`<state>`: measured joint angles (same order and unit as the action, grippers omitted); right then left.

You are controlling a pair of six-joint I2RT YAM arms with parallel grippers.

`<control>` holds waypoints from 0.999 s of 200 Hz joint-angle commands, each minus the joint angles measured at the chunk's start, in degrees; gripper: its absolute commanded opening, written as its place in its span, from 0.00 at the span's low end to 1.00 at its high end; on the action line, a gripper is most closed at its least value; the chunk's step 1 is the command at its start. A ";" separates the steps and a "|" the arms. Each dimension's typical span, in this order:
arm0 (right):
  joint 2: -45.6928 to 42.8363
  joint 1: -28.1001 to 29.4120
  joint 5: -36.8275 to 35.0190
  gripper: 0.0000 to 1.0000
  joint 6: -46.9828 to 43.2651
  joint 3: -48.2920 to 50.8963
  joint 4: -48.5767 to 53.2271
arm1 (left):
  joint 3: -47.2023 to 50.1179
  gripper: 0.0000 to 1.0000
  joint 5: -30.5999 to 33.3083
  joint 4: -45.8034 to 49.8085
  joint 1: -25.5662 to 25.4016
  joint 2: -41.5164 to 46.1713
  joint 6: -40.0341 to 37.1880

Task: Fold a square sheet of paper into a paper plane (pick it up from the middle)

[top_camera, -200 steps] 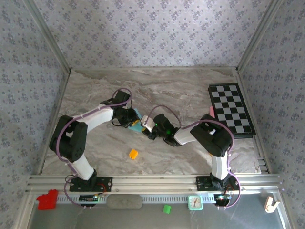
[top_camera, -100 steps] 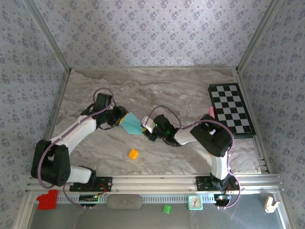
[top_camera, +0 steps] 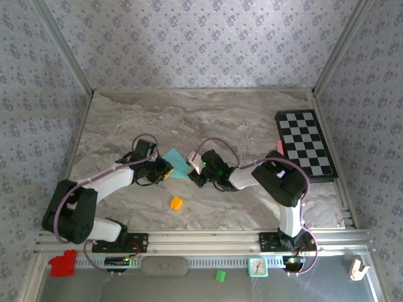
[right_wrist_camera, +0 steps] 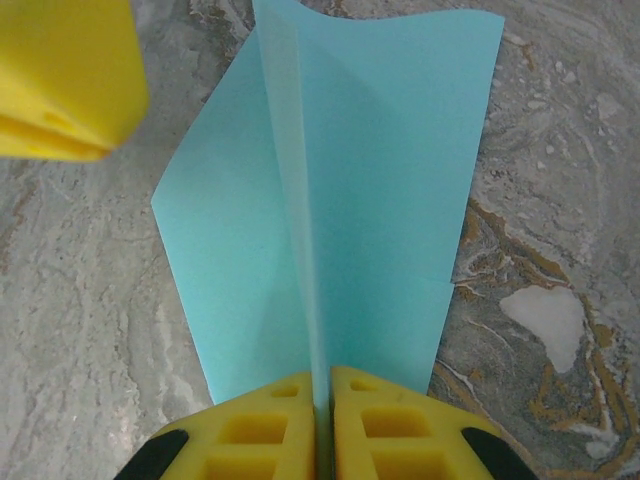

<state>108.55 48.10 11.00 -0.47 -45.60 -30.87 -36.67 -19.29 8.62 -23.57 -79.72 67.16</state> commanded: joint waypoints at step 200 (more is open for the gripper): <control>0.32 -0.84 7.14 0.18 16.64 -4.58 15.46 | -5.50 0.19 -2.24 1.07 -0.07 -11.19 -6.44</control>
<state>108.55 47.59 17.28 15.29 -50.00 -21.63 -40.42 -21.21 7.09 -23.64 -89.52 61.98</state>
